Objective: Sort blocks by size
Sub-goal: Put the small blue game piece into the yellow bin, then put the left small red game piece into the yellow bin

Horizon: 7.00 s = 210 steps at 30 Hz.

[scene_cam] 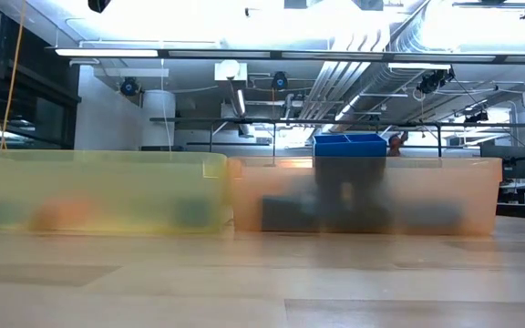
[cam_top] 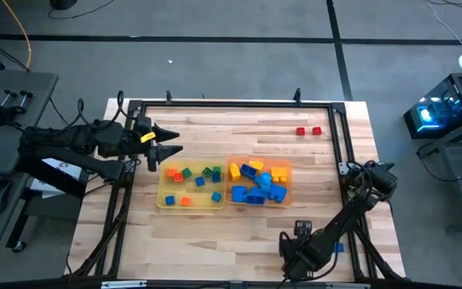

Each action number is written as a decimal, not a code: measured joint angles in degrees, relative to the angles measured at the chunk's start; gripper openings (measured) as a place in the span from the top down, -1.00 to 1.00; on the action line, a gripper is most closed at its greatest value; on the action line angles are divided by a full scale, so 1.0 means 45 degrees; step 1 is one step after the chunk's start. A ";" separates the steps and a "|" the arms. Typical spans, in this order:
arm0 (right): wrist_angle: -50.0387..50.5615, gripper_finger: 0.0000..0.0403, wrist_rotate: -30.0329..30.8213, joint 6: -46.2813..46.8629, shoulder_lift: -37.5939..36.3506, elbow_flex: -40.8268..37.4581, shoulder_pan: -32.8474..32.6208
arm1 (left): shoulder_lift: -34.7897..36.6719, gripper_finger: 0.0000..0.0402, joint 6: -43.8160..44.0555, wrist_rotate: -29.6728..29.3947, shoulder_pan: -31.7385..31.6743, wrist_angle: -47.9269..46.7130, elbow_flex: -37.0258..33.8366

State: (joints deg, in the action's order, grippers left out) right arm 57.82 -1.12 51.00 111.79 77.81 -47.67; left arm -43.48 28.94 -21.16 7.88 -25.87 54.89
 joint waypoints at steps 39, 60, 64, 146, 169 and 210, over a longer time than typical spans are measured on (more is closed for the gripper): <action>-0.3437 -0.55 0.0124 -0.4295 -0.2914 -0.4162 -0.0078 | -0.0225 -0.39 0.0866 -0.0006 0.0000 0.0068 0.0003; -0.4589 -0.24 0.0072 -0.5848 -0.2744 -0.4995 0.0339 | -0.0757 -0.39 0.0886 -0.0006 0.0000 0.0069 0.0005; -0.4504 -0.01 0.0157 -0.5964 -0.2735 -0.4990 0.0348 | -0.0753 -0.39 0.0881 -0.0006 0.0000 0.0073 0.0003; -0.1357 -0.48 -0.4951 0.0557 -0.3178 -0.4678 -0.1724 | 0.0403 -0.39 -0.1781 0.1433 0.0001 0.3087 0.0005; -0.1369 0.00 -0.4571 0.0614 -0.1814 -0.4699 -0.2497 | 0.0346 -0.39 -0.0808 0.1093 0.0005 0.2579 0.0005; -0.6827 -0.60 0.0989 -1.1863 0.0733 0.5693 0.9630 | 0.0058 -0.39 -0.0221 0.0449 0.0000 0.2686 0.0005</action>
State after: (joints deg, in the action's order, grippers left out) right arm 27.10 3.33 -2.38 115.09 103.42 -4.34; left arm -43.22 27.95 -19.15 7.88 -13.78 54.92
